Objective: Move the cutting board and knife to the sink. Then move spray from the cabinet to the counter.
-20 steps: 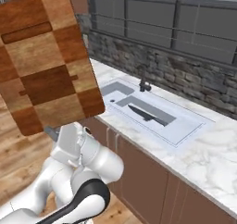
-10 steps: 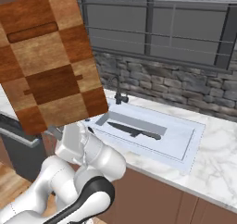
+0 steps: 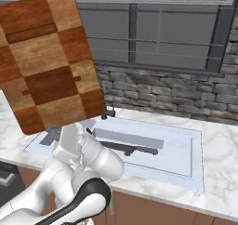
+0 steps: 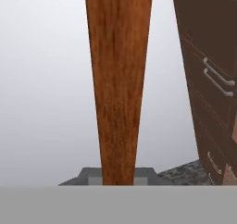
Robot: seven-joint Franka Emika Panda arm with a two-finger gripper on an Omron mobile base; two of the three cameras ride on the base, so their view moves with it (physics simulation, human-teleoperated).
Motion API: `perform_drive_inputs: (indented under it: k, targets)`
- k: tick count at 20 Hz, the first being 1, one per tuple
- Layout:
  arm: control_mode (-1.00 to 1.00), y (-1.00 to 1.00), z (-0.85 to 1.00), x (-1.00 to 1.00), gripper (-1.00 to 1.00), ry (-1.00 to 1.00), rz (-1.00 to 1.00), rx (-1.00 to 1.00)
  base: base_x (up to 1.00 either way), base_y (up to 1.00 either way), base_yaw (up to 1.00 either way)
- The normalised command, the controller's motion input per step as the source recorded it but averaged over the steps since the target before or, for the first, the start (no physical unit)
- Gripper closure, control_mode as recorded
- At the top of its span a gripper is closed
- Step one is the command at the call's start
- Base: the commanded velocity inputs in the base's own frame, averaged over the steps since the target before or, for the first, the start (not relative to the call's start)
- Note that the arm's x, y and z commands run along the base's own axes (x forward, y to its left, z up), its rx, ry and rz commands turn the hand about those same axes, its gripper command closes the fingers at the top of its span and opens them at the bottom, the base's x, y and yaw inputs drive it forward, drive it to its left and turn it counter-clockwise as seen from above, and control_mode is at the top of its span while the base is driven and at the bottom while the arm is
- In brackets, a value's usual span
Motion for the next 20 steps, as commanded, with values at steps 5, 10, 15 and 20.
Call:
perform_drive_inputs:
  k: [5,10,15,20]
  targets:
    - [1.00,0.00,0.00,0.00,1.00,0.00,0.00,0.00,0.14,0.37,-0.42]
    - [1.00,0.00,0.00,0.00,1.00,0.00,0.00,0.00,0.66,0.46,-0.41]
    - [1.00,0.00,0.00,0.00,1.00,0.00,0.00,0.00,0.35,0.10,-0.21]
    - [-1.00,0.00,0.00,0.06,1.00,0.06,-0.01,0.00,0.00,0.00,0.00]
